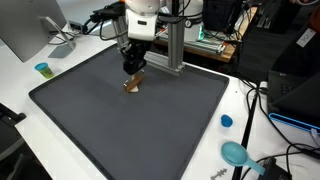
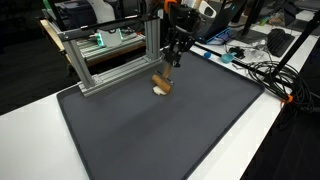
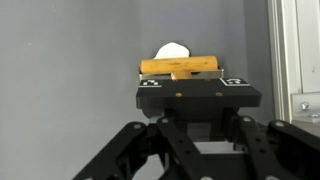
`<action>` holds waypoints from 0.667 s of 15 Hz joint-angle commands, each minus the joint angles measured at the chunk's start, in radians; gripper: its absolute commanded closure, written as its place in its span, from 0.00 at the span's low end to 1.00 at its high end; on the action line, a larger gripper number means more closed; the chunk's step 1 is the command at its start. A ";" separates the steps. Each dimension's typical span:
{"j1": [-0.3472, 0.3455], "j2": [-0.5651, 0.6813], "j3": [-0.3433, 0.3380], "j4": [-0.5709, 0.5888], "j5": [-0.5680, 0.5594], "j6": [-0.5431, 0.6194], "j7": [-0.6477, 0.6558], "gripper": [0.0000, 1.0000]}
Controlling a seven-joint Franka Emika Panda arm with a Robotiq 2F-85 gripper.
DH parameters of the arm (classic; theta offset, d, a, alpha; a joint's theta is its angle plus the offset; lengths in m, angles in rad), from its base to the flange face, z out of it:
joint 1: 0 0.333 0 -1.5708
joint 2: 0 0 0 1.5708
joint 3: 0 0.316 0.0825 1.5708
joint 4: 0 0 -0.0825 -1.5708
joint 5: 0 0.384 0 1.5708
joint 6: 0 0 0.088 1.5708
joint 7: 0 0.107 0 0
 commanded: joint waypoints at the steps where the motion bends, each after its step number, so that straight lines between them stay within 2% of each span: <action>1: 0.013 0.047 -0.020 0.034 -0.046 -0.046 0.039 0.79; 7: 0.000 0.110 0.006 0.072 0.017 -0.083 -0.020 0.79; 10: 0.007 0.142 0.000 0.100 0.001 -0.101 0.000 0.79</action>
